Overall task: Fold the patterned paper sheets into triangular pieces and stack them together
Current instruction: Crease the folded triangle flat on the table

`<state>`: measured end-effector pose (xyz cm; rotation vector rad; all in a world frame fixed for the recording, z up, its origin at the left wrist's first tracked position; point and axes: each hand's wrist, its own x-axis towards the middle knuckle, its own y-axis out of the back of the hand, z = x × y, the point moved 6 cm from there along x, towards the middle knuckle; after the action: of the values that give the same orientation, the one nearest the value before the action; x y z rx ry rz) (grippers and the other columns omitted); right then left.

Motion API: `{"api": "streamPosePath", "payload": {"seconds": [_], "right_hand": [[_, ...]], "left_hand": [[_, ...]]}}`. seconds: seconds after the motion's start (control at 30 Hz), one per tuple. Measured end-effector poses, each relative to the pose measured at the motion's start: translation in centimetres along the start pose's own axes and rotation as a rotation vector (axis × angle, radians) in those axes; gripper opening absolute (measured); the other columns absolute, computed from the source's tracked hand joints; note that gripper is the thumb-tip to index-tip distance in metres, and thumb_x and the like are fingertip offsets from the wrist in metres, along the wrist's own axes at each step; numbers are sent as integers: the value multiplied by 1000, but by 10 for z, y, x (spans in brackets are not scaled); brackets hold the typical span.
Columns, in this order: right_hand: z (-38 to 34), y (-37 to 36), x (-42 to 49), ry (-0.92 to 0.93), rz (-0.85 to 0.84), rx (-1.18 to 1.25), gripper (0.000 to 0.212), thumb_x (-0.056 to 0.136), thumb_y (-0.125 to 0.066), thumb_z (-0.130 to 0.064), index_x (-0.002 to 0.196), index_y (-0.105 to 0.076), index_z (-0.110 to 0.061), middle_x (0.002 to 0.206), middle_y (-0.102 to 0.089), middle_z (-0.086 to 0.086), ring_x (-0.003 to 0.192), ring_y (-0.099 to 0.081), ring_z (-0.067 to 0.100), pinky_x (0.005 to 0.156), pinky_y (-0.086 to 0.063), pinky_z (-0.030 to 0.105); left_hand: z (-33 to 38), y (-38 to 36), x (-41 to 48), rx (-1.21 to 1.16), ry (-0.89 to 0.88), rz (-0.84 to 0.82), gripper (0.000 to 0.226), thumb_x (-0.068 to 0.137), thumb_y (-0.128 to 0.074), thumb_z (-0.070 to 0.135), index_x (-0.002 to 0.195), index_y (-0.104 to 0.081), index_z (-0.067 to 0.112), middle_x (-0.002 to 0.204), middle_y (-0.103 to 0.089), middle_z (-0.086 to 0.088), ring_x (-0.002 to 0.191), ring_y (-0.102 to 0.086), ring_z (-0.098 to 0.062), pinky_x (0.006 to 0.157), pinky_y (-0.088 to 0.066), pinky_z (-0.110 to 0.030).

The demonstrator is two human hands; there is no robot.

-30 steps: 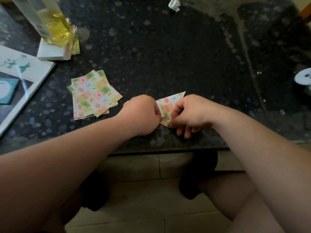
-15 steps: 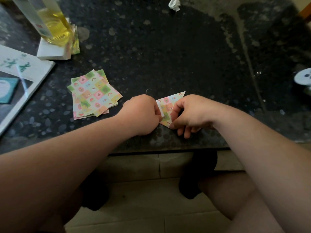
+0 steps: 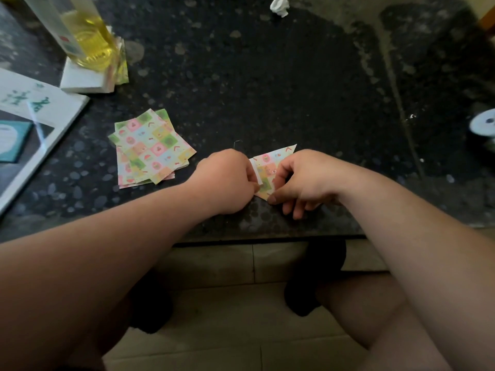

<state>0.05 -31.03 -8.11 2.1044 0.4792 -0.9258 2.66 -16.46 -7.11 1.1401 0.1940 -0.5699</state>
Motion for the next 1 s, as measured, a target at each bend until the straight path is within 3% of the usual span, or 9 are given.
{"api": "streamPosePath", "payload": {"seconds": [0.23,0.33,0.4,0.5,0.57,0.63,0.73,0.87,1.0], "right_hand": [[-1,1,0,-4,-3,-14,20,88,-81,-21,92,-61,-19,66,-75,3,44,-65,11,41,-40,18],[0,2,-1,-1,-5,-13,21,87,-82,-21,90,-61,-19,65,-75,2,43,-63,10,43,-39,18],[-1,2,-2,1,-10,-9,22,87,-82,-20,88,-60,-20,65,-74,2,43,-62,11,45,-38,20],[-1,1,-1,6,-20,3,23,89,-79,-18,85,-57,-21,61,-73,1,41,-61,9,44,-36,19],[0,0,1,1,-31,7,23,90,-78,-18,87,-55,-21,61,-73,1,41,-61,9,42,-36,17],[1,0,1,-3,-40,4,21,92,-76,-18,89,-55,-21,62,-73,1,42,-62,9,41,-37,16],[-1,0,1,4,-41,3,23,91,-78,-20,87,-55,-21,63,-73,2,43,-63,9,41,-38,16],[-1,1,-1,11,-23,-10,21,90,-78,-20,87,-58,-20,64,-74,1,44,-64,9,41,-39,17],[-1,1,0,10,-25,-25,19,92,-76,-18,87,-58,-20,65,-74,2,44,-63,9,42,-39,17]], "left_hand": [[2,1,-1,-2,-22,-4,21,93,-69,33,73,-62,36,89,-67,12,87,-63,-13,84,-57,-37],[5,2,-10,47,-85,38,4,94,-68,34,91,-65,35,104,-64,9,96,-60,-14,90,-55,-40],[12,-2,-27,272,-230,137,19,95,-63,37,111,-66,29,115,-58,4,106,-54,-20,93,-51,-42],[24,-25,-69,455,-452,213,46,85,-56,43,120,-69,16,123,-62,-5,111,-57,-28,90,-52,-43],[22,-52,-91,497,-499,155,76,84,-44,56,136,-62,4,142,-58,-15,130,-55,-33,106,-50,-45],[16,-70,-100,533,-493,105,92,86,-38,66,147,-49,-2,157,-41,-21,148,-38,-35,117,-39,-50],[11,-70,-92,541,-463,130,93,87,-38,69,147,-49,-1,157,-39,-25,150,-32,-39,119,-34,-54],[10,-66,-82,565,-449,138,95,84,-59,67,149,-45,-1,155,-40,-29,149,-33,-42,122,-28,-54],[18,-72,-87,558,-478,144,95,83,-61,67,145,-49,-4,154,-42,-30,148,-34,-43,121,-30,-57]]}}
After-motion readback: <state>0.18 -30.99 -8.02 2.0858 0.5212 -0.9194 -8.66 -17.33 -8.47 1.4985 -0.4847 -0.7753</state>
